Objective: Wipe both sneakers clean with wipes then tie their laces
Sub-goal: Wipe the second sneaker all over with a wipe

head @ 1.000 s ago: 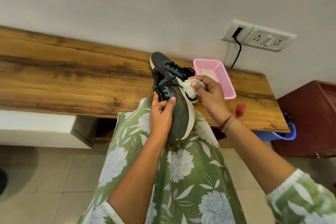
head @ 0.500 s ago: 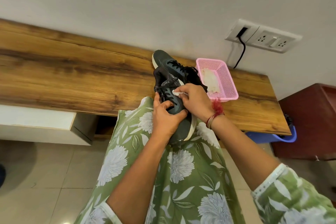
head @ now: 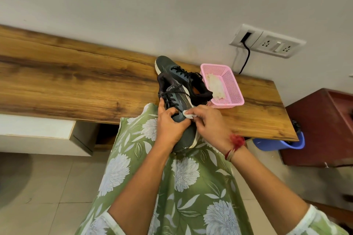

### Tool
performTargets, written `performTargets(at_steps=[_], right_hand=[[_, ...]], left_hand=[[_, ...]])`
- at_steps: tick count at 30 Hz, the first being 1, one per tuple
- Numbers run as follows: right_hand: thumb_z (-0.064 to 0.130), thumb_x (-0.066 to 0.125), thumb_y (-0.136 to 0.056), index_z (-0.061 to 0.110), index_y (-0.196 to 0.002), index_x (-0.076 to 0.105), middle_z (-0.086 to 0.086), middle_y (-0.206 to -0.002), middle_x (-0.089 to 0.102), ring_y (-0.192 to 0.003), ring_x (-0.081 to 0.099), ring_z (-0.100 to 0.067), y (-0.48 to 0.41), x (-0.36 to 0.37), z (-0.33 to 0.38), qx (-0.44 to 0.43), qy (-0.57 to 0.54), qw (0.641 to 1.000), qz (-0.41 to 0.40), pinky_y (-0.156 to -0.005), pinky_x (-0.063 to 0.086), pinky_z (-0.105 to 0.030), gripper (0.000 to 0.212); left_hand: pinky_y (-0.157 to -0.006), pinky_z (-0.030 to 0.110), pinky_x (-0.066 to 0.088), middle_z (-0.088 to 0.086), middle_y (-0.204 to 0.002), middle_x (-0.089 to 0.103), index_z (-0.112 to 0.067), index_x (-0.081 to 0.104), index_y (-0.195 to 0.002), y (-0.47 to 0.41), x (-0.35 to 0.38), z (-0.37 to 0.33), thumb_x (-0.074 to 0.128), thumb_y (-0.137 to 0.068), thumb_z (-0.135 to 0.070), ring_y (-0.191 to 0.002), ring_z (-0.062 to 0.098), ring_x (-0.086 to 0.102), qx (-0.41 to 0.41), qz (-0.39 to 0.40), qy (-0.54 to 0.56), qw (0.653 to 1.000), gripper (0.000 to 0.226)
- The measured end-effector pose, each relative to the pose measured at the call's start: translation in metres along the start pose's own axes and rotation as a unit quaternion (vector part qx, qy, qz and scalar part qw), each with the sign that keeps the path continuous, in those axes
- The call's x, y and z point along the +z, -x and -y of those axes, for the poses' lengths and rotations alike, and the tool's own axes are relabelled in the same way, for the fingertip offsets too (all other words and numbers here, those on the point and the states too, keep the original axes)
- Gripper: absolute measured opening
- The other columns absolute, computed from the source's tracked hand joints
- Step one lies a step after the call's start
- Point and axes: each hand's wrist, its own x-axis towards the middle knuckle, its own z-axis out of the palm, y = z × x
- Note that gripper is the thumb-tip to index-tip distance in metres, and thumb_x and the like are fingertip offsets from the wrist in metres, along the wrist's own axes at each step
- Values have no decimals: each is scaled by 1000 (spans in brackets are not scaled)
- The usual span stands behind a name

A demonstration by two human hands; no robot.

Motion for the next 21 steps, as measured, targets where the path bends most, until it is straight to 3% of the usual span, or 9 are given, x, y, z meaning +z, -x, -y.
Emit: performTargets(at_steps=[2, 4, 7, 10, 13, 18, 21], right_hand=[[-4, 57, -86, 20, -97, 72, 6, -97, 69, -92, 61, -4, -4, -15, 1, 48, -111, 992, 45, -78, 42, -7, 30], [-2, 57, -87, 26, -93, 70, 12, -92, 67, -87, 59, 5, -15, -26, 2, 78, -178, 981, 24, -78, 43, -8, 31], [2, 55, -90, 21, -103, 70, 6, -103, 68, -98, 60, -6, -40, -18, 1, 99, -109, 986, -72, -87, 42, -17, 28], [7, 51, -93, 14, -118, 65, -7, -120, 62, -112, 56, -23, -54, 9, 1, 106, 19, 994, -5, -95, 41, -27, 30], [0, 47, -90, 8, -114, 67, -13, -113, 61, -107, 57, -30, -47, 24, -4, 62, 53, 997, -1, -92, 41, -36, 32], [-7, 49, -83, 6, -108, 69, -10, -101, 64, -94, 61, -25, -16, 14, -11, 0, 31, 999, -43, -78, 37, -17, 35], [-6, 51, -80, 9, -101, 72, -3, -100, 67, -93, 60, -14, 5, 10, -9, -61, -5, 997, -43, -80, 42, -15, 33]], left_hand=[[-106, 28, 35, -3, -160, 12, -8, 65, -88, 0, 1, 1, 81, -72, -19, -138, 15, 34, 1, 7, -2, 1000, 25], [-106, 27, 35, -3, -160, 11, -14, 62, -86, -1, 0, 0, 80, -74, -18, -138, 15, 33, 3, 11, 0, 1000, 22], [-104, 26, 35, -1, -160, 10, -17, 61, -84, -1, 0, 0, 79, -74, -16, -139, 17, 31, 8, 21, -4, 1000, 21], [-105, 30, 37, 2, -161, 9, -13, 64, -85, 0, 2, 1, 78, -74, -15, -139, 19, 33, 16, 22, -10, 1000, 18], [-100, 24, 36, 4, -161, 8, -8, 66, -88, -1, 0, 0, 77, -73, -15, -138, 18, 36, 9, 13, -24, 1000, 20], [-105, 36, 40, -1, -162, 2, -8, 66, -91, 1, 4, 0, 78, -74, -20, -137, 19, 37, 9, 24, -44, 999, 25], [-105, 31, 37, -1, -162, 2, -5, 65, -93, 1, 3, -1, 77, -75, -21, -139, 19, 34, 7, 23, -50, 998, 28]])
